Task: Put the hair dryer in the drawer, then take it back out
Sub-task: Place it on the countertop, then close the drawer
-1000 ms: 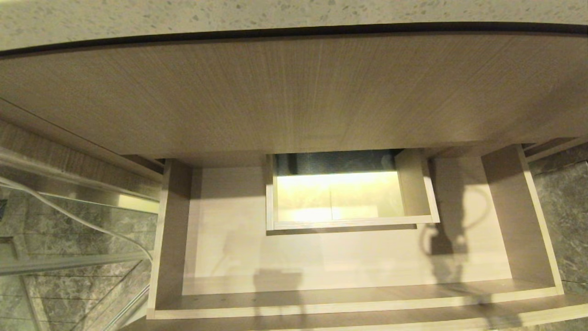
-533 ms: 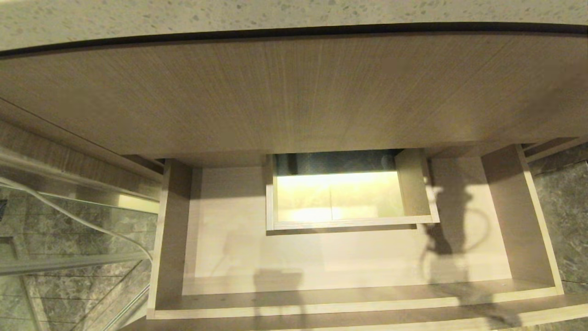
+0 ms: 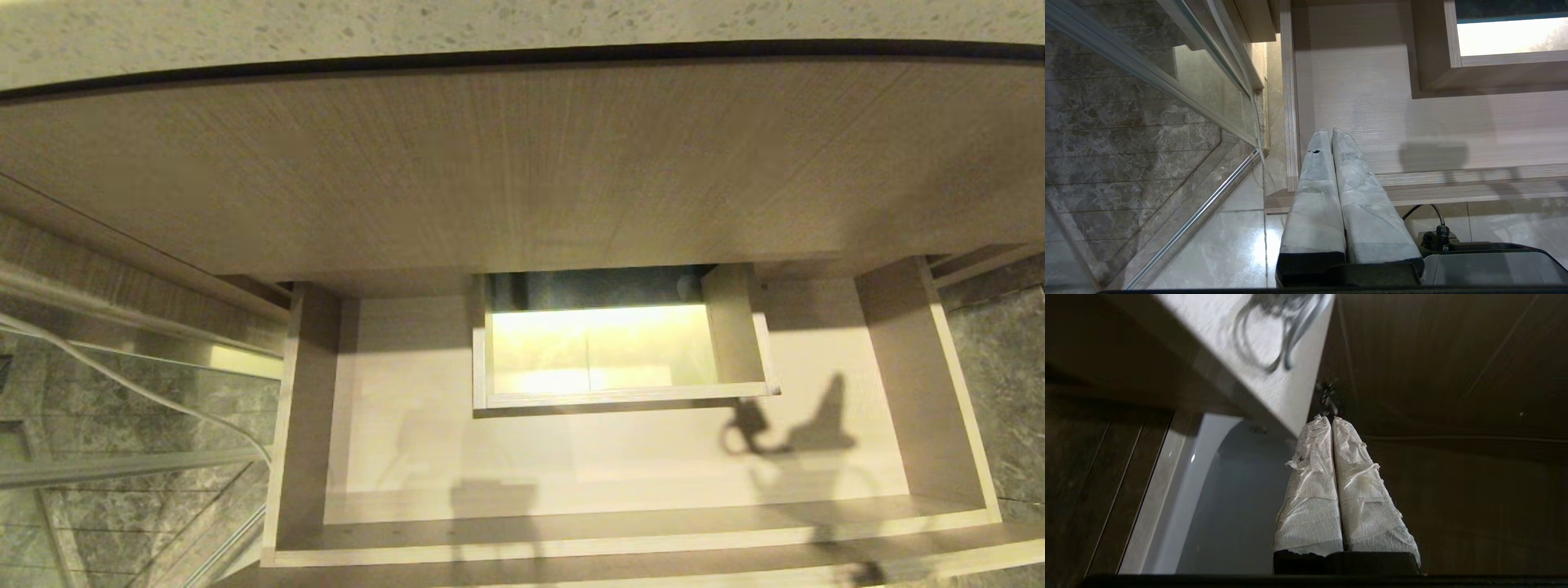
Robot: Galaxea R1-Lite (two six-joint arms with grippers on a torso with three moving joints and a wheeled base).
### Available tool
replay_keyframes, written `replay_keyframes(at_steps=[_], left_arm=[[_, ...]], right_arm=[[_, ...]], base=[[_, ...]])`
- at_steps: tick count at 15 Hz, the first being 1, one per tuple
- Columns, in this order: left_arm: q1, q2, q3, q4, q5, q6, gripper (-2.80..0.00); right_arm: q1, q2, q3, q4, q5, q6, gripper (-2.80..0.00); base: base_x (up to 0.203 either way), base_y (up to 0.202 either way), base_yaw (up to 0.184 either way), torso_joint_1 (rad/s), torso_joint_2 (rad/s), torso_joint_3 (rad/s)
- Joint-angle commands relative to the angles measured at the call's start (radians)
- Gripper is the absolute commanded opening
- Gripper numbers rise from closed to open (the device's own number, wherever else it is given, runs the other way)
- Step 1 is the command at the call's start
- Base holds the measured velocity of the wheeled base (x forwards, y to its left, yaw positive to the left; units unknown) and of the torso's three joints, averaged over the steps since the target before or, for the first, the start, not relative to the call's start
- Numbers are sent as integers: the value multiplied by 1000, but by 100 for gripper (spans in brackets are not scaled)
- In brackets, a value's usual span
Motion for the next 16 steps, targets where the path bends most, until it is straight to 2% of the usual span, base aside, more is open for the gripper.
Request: replay_keyframes(at_steps=[1,2,4,7,9,10,12,15,16], left_arm=[[0,0,0,0,0,0,-280],[0,0,0,0,0,0,-280],[0,0,0,0,0,0,-280],[0,0,0,0,0,0,-280],[0,0,0,0,0,0,-280],[0,0,0,0,0,0,-280],[0,0,0,0,0,0,-280],[0,0,0,0,0,0,-280],[0,0,0,0,0,0,-280]], right_arm=[[-25,-26,67,79,-40,-5,-280],[-35,-32,92,137,-84,-4,-280],[-50,-47,160,214,-230,15,-280],[-118,-21,225,398,-336,89,-280],[-154,23,221,571,-445,130,-280],[-177,38,218,678,-484,184,-280],[-201,72,224,883,-506,420,-280],[-196,149,234,1195,-509,845,-280],[-194,184,232,1281,-510,947,-280]], base=[[0,0,0,0,0,0],[0,0,0,0,0,0],[0,0,0,0,0,0],[0,0,0,0,0,0],[0,0,0,0,0,0],[0,0,0,0,0,0],[0,0,0,0,0,0],[0,0,0,0,0,0],[0,0,0,0,0,0]])
